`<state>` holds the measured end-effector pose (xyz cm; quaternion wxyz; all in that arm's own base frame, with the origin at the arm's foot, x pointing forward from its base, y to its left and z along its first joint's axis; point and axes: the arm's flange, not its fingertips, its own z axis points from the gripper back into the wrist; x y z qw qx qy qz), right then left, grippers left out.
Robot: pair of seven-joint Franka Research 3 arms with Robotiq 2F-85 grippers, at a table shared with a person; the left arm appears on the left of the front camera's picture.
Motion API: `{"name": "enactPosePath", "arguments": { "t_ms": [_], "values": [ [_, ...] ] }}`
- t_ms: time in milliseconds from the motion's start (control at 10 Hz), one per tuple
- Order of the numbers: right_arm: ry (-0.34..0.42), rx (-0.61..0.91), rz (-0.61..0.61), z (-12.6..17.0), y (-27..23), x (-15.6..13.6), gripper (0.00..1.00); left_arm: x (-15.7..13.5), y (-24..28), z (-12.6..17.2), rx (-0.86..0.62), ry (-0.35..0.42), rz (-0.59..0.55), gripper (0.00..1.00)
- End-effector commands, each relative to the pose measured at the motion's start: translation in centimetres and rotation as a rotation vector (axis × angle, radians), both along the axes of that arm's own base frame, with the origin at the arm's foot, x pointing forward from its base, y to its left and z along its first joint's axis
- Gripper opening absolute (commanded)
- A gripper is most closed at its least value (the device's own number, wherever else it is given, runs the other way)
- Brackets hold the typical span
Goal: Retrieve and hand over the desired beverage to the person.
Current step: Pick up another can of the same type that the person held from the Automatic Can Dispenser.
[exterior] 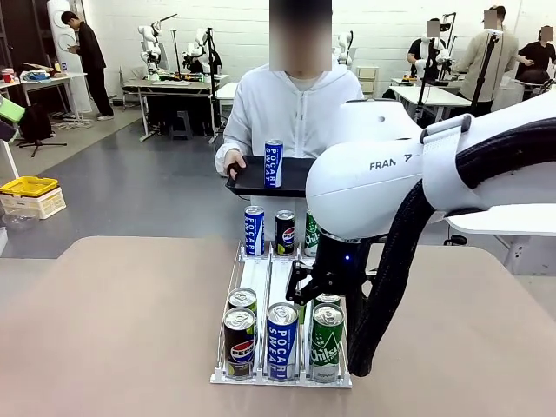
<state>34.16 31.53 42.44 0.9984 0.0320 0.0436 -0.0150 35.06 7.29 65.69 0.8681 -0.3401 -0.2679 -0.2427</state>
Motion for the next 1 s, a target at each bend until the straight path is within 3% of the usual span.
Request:
{"name": "enactPosePath", "arguments": {
  "t_ms": [0,300,900],
  "values": [
    [-0.006,-0.026,-0.026,-0.29,0.60,0.97,1.00,0.11,0.10,0.07,-0.016,-0.020,-0.005,1.00],
    [-0.003,-0.046,-0.061,-0.82,0.00,1.60,1.00,0.11,0.10,0.07,-0.016,-0.020,-0.005,1.00],
    [-0.028,-0.056,-0.018,-1.18,0.14,0.97,1.00,0.11,0.10,0.07,-0.016,-0.020,-0.005,1.00]
  ]
}}
